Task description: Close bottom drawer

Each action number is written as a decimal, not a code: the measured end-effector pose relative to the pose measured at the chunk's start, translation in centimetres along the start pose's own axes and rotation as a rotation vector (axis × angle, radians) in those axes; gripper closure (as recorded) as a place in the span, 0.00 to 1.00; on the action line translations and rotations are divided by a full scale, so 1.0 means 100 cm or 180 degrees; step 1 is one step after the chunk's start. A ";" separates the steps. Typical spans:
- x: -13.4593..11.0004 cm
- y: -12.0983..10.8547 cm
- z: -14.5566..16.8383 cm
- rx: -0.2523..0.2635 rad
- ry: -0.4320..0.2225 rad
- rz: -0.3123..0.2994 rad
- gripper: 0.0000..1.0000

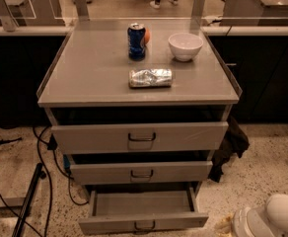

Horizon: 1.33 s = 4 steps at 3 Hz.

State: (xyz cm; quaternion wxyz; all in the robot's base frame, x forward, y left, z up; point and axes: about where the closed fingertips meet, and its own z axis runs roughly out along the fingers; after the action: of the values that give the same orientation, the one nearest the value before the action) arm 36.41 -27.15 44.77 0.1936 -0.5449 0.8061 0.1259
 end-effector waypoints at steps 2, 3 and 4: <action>0.020 -0.005 0.024 0.0042 0.0014 -0.0017 1.00; 0.050 -0.012 0.075 0.0175 -0.0060 -0.0085 1.00; 0.070 -0.020 0.127 0.0284 -0.0266 -0.0105 1.00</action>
Offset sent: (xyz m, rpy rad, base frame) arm 0.0034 -0.0252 -0.0939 -0.0184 -0.0224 -0.0089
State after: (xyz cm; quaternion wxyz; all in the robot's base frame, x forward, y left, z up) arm 38.14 -28.40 30.28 0.2533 -0.5432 0.7930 0.1093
